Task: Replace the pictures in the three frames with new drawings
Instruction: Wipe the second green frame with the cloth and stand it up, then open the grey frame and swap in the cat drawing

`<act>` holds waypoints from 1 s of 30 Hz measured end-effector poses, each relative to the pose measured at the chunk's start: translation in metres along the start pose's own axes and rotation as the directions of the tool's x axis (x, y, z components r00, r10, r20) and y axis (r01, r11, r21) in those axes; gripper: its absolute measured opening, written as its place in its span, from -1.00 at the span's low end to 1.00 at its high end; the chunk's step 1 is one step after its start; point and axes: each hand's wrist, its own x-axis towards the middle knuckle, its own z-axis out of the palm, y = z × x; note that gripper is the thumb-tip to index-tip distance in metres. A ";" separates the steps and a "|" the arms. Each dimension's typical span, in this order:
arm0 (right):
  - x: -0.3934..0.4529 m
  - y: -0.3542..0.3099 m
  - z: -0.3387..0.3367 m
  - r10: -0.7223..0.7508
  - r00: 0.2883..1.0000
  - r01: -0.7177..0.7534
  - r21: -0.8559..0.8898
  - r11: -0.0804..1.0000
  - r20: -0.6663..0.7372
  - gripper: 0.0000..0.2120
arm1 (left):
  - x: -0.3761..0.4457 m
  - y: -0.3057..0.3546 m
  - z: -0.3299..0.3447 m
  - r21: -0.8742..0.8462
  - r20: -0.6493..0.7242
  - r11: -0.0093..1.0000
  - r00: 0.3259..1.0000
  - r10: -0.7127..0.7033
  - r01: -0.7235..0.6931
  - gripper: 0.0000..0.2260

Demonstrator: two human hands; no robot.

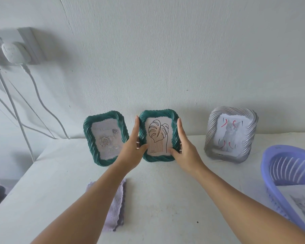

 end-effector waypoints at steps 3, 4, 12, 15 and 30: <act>-0.002 0.000 0.000 -0.011 1.000 0.011 0.001 1.000 -0.012 0.06 | -0.003 0.001 0.002 0.070 -0.030 0.998 1.000 -0.005 0.007 -0.10; -0.004 0.001 0.000 -0.011 1.000 0.011 0.004 1.000 -0.029 0.04 | -0.005 0.000 0.002 0.091 -0.039 0.996 0.999 0.000 0.004 -0.09; -0.026 -0.008 -0.043 -0.056 0.945 0.029 -0.087 0.996 -0.322 -0.08 | -0.033 0.028 0.014 0.320 -0.297 0.936 0.924 0.243 -0.143 -0.21; -0.028 -0.014 -0.076 -0.095 0.910 0.048 -0.125 0.991 -0.403 -0.10 | -0.030 0.060 0.033 0.255 -0.203 0.932 0.928 0.313 -0.259 -0.32; -0.047 0.023 -0.180 0.327 0.893 -0.450 -0.567 0.690 -0.310 -0.04 | 0.043 0.127 0.153 0.257 0.189 0.951 0.974 0.126 -0.173 -0.26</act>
